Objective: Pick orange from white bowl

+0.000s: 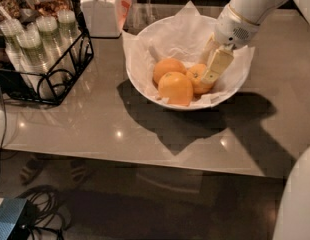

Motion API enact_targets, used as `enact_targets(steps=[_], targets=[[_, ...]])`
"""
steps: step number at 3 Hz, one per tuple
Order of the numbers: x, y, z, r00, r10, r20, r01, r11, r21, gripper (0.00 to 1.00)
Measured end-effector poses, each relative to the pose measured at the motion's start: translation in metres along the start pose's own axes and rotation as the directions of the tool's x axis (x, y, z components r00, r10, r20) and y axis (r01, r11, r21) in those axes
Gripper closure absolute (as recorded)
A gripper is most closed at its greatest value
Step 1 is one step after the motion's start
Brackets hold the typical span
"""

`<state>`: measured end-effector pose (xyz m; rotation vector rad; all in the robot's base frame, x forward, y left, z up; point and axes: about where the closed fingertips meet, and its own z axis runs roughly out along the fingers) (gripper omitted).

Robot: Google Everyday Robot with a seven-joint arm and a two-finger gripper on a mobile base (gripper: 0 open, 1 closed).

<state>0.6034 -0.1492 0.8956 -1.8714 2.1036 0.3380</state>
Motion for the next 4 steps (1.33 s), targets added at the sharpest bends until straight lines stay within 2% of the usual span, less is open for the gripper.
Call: enact_targets(steps=[1, 2, 3, 4], targets=[[-0.001, 0.000, -0.002, 1.000, 0.000, 0.000, 0.000, 1.0000, 0.000, 0.27], [-0.003, 0.006, 0.029, 0.998, 0.000, 0.063, 0.007, 0.9948, -0.101, 0.04], [-0.007, 0.009, 0.047, 0.995, 0.005, 0.102, 0.011, 0.9873, -0.158, 0.00], [-0.008, 0.010, 0.047, 0.995, 0.005, 0.102, 0.011, 0.9872, -0.159, 0.19]])
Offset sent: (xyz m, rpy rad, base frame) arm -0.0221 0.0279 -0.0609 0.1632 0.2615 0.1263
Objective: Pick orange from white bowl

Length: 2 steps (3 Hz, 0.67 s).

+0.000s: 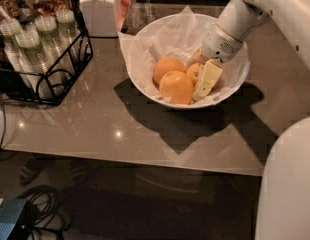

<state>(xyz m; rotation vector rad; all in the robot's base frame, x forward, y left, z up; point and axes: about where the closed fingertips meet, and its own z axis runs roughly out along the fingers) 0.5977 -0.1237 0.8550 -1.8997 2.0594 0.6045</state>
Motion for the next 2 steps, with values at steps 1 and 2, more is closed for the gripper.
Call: enact_targets(steps=[1, 2], targets=[[-0.0023, -0.0038, 0.0055, 1.000, -0.002, 0.018, 0.002, 0.9998, -0.021, 0.42], [-0.0040, -0.0094, 0.0068, 1.000, -0.010, 0.027, 0.010, 0.9998, -0.017, 0.65]])
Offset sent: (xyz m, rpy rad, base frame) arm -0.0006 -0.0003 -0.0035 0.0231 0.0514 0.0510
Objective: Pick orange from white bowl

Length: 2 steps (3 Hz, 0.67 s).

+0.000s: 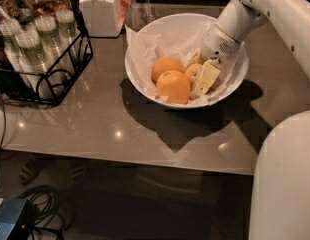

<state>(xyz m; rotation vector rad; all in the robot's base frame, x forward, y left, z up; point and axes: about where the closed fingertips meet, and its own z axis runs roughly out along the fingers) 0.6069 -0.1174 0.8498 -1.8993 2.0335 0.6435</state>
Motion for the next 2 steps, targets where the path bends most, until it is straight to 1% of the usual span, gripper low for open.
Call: enact_targets(steps=[1, 2], targets=[[0.000, 0.000, 0.000, 1.000, 0.000, 0.000, 0.000, 1.0000, 0.000, 0.88], [-0.010, 0.003, -0.026, 1.000, -0.009, -0.010, 0.010, 0.9963, 0.086, 1.00]])
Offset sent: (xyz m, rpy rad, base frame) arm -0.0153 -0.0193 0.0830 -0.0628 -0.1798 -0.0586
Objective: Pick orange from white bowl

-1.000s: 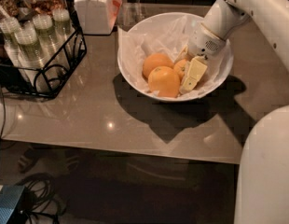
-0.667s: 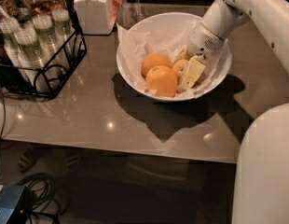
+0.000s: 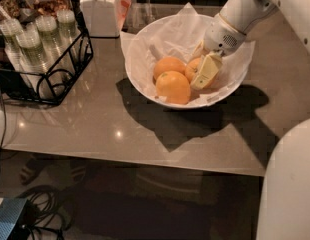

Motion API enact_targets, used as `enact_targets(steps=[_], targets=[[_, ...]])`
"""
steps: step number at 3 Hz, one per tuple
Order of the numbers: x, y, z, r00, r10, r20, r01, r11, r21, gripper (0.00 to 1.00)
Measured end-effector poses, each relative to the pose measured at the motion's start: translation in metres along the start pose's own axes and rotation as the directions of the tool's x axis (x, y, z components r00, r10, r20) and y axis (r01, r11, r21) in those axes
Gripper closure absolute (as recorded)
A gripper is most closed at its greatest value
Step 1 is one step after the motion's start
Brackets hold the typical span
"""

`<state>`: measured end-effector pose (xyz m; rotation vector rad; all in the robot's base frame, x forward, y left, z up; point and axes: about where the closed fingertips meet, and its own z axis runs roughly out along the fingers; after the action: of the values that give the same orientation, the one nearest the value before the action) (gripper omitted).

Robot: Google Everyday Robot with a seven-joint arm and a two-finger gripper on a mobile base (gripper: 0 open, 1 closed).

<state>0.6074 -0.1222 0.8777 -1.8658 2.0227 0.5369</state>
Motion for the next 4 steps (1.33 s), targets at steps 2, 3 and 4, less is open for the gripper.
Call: enact_targets(steps=[2, 3, 4], targets=[[-0.010, 0.010, -0.042, 1.000, -0.010, -0.006, 0.011, 0.9940, 0.109, 1.00], [-0.012, 0.019, -0.059, 0.999, -0.007, 0.048, 0.001, 0.9923, 0.124, 1.00], [-0.017, 0.050, -0.089, 0.993, -0.013, 0.114, -0.006, 0.9865, 0.163, 1.00]])
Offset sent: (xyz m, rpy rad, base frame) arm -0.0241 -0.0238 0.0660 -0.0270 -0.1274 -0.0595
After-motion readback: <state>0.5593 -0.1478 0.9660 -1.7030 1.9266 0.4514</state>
